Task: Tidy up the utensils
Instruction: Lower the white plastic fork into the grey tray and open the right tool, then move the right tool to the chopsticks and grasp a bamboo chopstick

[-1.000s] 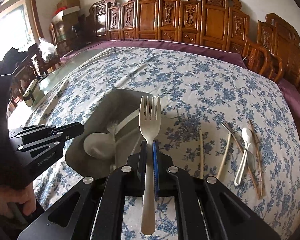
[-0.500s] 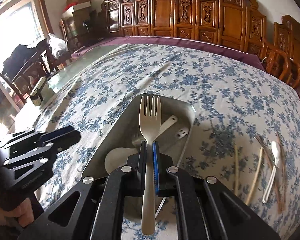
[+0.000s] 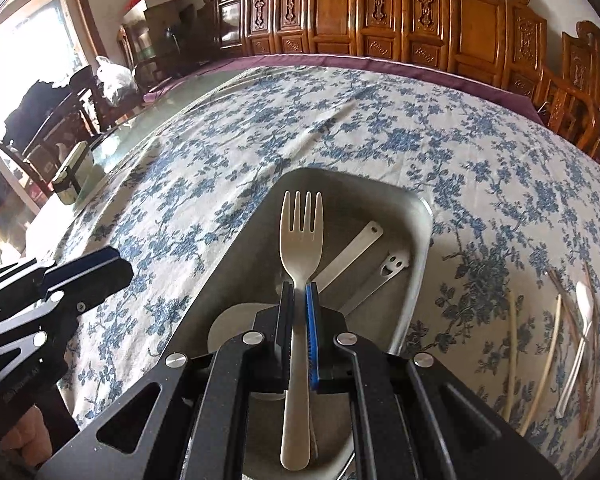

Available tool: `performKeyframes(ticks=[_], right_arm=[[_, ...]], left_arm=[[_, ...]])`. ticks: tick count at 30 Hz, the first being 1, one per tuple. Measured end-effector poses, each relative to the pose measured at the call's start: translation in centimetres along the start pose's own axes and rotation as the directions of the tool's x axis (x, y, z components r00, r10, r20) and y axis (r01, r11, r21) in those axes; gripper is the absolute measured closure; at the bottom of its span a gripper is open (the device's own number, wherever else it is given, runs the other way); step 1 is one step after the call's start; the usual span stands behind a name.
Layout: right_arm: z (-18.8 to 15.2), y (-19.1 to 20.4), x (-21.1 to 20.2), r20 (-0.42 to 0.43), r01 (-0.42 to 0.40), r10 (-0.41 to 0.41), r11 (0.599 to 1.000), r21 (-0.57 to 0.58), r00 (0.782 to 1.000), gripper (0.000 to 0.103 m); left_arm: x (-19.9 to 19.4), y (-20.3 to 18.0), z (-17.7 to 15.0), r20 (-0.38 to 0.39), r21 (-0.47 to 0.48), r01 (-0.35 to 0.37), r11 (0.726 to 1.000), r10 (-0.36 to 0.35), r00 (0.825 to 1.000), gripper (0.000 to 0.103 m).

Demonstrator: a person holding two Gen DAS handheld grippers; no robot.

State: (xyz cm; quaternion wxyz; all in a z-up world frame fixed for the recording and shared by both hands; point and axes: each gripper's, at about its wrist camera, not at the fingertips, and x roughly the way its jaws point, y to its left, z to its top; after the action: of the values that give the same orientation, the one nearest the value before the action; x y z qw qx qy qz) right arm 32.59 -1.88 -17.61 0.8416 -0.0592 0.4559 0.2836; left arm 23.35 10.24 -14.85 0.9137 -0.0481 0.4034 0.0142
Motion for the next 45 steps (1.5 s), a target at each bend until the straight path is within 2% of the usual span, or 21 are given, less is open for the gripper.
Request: performKeyframes(ticks=[8,15,19,21,23,26,28,35,45], right_arm=[[-0.4,-0.1,-0.4,0.002,-0.029,0.029,1.000,-0.005,1.000,0.095],[-1.7,-1.1,-4.3,0.050,-0.007,0.009,0.999,-0.041,0.999,0.095],[-3.4,-3.1,-7.7,0.081,0.031,-0.027,0.998,-0.047,0.996,0.094],[-4.5,-4.7,-9.6,0.094,0.063,-0.059,0.997,-0.044,0.994,0.084],[-5.7,-6.3,-11.0,0.103,0.094,-0.090,0.995,-0.034,0.991,0.080],[-7.5,-8.9,-12.4,0.101,0.134,-0.133,0.991,0.001,0.986,0.080],[-8.7,-10.8,-12.9,0.088,0.147,-0.149,0.988,0.038,0.985,0.080],[-11.0,-14.5,-11.0,0.050,0.156,-0.162,0.983,0.101,0.986,0.080],[-9.9,-16.5,-5.0,-0.029,0.168,-0.165,0.979,0.120,0.986,0.080]], left_arm=[[0.1,-0.4,-0.1,-0.001,0.012,-0.005,1.000,0.005,1.000,0.090],[-0.9,-2.0,-0.2,0.017,0.046,0.007,0.999,-0.007,1.000,0.090],[-1.6,-4.1,-0.1,0.026,0.087,0.016,0.996,-0.018,1.000,0.079],[-2.1,-5.2,-0.1,0.028,0.105,0.024,0.994,-0.027,0.999,0.079],[-2.6,-6.4,-0.1,0.029,0.118,0.040,0.992,-0.044,0.999,0.078],[-3.3,-8.4,-0.4,0.023,0.141,0.064,0.988,-0.067,0.997,0.072],[-3.5,-9.7,-0.8,0.012,0.158,0.078,0.984,-0.081,0.997,0.071],[-3.3,-13.8,-1.6,-0.023,0.196,0.121,0.973,-0.119,0.993,0.070],[-1.3,-16.0,-2.1,-0.065,0.215,0.132,0.968,-0.121,0.991,0.070]])
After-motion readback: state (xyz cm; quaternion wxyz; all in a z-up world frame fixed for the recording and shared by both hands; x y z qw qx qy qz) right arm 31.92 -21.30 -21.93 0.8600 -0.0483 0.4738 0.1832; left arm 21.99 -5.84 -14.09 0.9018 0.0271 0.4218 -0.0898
